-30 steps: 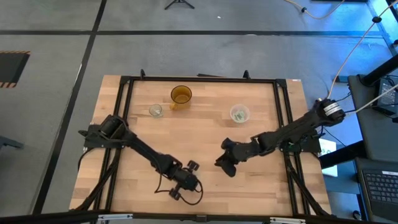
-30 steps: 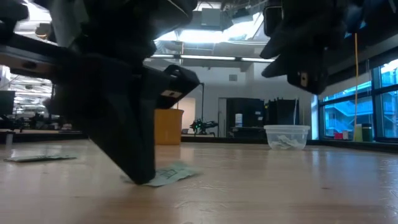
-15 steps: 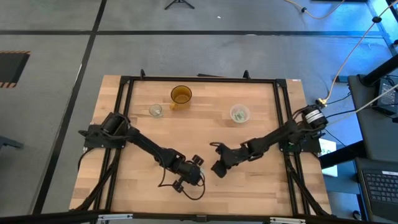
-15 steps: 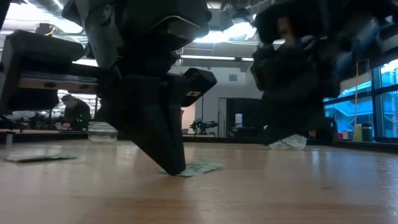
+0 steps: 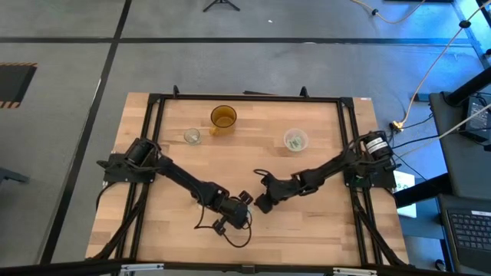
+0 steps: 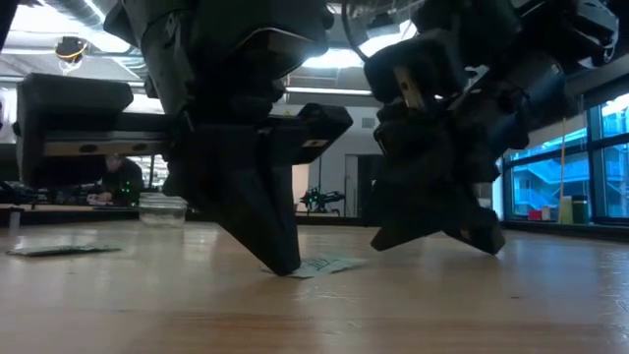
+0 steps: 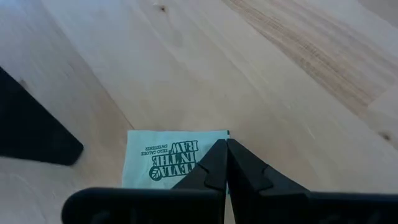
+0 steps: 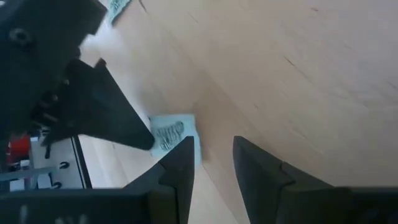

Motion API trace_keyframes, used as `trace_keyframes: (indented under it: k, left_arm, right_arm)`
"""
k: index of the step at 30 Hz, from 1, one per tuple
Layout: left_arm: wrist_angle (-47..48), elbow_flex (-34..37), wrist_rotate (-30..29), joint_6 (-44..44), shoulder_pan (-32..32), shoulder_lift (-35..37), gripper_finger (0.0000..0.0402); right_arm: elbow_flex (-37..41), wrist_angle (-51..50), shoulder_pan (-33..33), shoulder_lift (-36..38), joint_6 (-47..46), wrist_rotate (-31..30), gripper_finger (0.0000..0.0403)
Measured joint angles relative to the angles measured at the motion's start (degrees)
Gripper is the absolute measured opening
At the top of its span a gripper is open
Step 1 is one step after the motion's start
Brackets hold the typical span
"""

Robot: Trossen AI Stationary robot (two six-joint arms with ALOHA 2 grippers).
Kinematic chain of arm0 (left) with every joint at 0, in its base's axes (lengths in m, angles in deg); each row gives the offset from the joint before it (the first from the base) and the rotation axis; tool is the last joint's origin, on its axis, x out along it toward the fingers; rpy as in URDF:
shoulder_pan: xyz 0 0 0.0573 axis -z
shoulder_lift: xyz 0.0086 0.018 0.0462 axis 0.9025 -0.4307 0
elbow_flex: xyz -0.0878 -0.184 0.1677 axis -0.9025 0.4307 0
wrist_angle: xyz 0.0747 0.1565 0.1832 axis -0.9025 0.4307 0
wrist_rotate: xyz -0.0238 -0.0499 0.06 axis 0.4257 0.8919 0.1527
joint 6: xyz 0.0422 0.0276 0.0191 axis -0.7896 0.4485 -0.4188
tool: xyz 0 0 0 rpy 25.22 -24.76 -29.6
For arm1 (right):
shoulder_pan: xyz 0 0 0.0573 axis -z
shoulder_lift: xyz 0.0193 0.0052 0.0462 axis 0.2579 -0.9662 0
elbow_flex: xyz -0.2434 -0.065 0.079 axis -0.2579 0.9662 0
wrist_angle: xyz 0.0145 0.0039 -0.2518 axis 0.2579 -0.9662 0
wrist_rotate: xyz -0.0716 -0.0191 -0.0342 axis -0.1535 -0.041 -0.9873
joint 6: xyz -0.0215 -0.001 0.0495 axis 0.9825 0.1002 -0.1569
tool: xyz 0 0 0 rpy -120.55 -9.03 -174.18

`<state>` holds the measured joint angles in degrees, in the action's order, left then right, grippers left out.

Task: Pick and place Stevia / Truvia into bins
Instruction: Put the stevia packet into the transparent container

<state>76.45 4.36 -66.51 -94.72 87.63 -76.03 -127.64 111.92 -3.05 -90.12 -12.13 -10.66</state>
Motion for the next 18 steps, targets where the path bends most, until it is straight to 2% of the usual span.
trace_keyframes:
  k: [6, 12, 18]
  left_arm:
    - [-0.3, 0.0, 0.0, -2.0, -0.8, 0.0, 0.0002]
    - [-0.4, 0.0, -0.2, -2.0, -1.1, 0.0, 0.0002]
    - [-0.4, 0.0, -0.3, -1.6, -1.1, 0.0, 0.0002]
  right_arm:
    - [-4.2, -2.1, 0.2, -2.4, 4.4, 0.7, 0.0115]
    - [-10.0, -11.5, 0.2, -4.9, 6.0, 1.8, 0.0115]
    - [-11.2, -12.2, 0.3, -5.4, 6.1, 4.1, 0.0115]
